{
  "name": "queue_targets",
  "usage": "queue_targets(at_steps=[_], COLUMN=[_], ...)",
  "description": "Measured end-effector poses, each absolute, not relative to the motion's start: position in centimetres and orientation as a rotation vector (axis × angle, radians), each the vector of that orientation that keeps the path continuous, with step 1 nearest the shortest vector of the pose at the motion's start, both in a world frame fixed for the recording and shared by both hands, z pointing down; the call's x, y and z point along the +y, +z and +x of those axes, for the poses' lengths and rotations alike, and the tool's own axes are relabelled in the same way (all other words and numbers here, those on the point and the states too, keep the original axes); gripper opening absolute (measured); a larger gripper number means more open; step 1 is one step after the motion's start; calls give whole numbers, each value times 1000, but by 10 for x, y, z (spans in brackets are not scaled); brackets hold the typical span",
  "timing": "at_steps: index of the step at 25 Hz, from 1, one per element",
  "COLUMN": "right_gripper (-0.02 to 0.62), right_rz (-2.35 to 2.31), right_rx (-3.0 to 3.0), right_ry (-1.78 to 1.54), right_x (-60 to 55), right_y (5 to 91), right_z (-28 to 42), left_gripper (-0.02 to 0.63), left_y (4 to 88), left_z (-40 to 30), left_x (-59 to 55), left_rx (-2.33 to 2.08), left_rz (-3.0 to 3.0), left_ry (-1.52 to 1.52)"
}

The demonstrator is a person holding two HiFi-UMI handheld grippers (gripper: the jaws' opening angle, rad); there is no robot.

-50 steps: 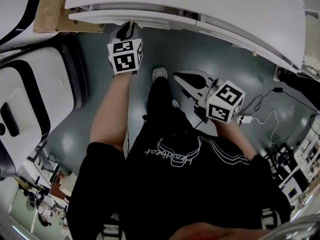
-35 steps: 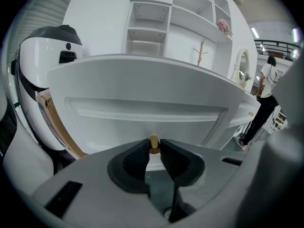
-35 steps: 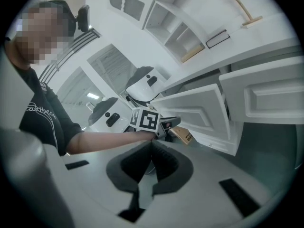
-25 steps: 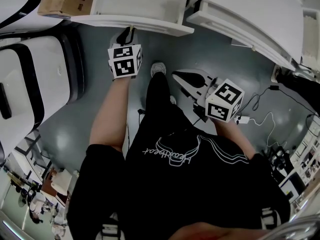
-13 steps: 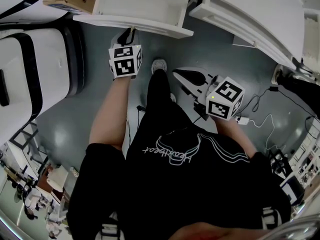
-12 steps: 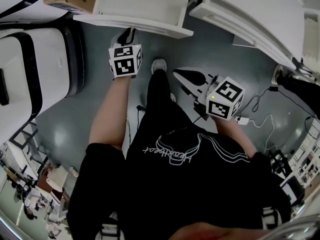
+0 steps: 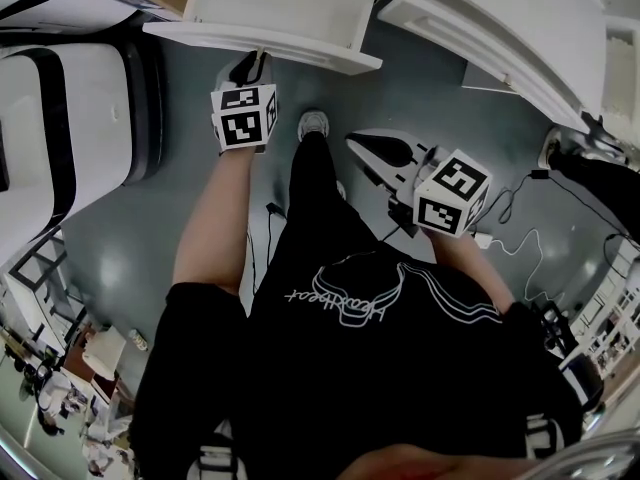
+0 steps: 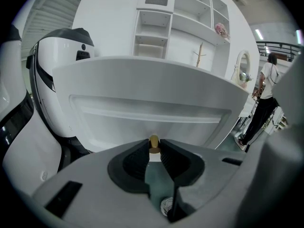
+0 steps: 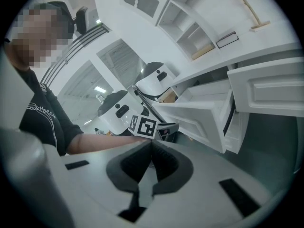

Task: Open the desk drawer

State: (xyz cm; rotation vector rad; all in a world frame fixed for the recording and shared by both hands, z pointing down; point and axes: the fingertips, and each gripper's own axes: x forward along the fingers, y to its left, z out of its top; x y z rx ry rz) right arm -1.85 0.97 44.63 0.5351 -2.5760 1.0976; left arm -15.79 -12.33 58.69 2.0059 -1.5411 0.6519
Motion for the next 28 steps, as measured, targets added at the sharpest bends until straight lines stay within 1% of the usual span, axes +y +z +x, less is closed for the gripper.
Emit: queue_targets(at_steps=[15, 28], right_gripper=[6, 6], right_rz=[506, 476], right_rx=[-2578, -2582], right_ry=[1058, 1034], right_x=[27, 38], right_y=[442, 435], right_z=[-16, -24], left_gripper=[75, 75], left_y=[587, 587], left_z=[-166, -168], left_x=[-91, -91], left_rx=[-1562, -1578], left_rz=[1980, 1961], left_ry=[627, 640])
